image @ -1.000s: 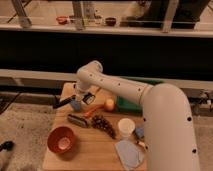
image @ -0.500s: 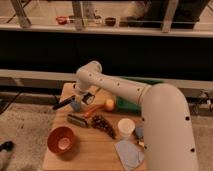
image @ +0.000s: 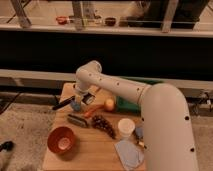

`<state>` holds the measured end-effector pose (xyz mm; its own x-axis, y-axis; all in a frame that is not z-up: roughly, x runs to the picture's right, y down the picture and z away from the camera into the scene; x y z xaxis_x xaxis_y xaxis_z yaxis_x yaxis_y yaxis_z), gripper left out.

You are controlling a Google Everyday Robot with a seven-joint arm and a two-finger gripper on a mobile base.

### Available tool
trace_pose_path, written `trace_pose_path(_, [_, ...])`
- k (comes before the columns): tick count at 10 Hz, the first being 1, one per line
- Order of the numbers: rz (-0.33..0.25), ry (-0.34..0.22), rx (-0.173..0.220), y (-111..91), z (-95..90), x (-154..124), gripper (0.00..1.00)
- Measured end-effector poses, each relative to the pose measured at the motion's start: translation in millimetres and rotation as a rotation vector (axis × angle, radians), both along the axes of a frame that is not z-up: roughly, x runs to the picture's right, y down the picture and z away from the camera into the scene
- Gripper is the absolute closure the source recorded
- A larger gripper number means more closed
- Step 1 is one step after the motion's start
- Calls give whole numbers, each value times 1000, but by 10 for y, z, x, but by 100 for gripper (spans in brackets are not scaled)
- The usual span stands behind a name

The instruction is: Place brush in plastic cup

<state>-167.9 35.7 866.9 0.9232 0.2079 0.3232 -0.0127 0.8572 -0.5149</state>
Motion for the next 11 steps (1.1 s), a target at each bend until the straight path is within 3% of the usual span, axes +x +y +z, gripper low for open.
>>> trace_pose_path(2, [1,-1,0,-9,-5,1,21])
trace_pose_path(11, [4,0,-6,-22,-7,18,20])
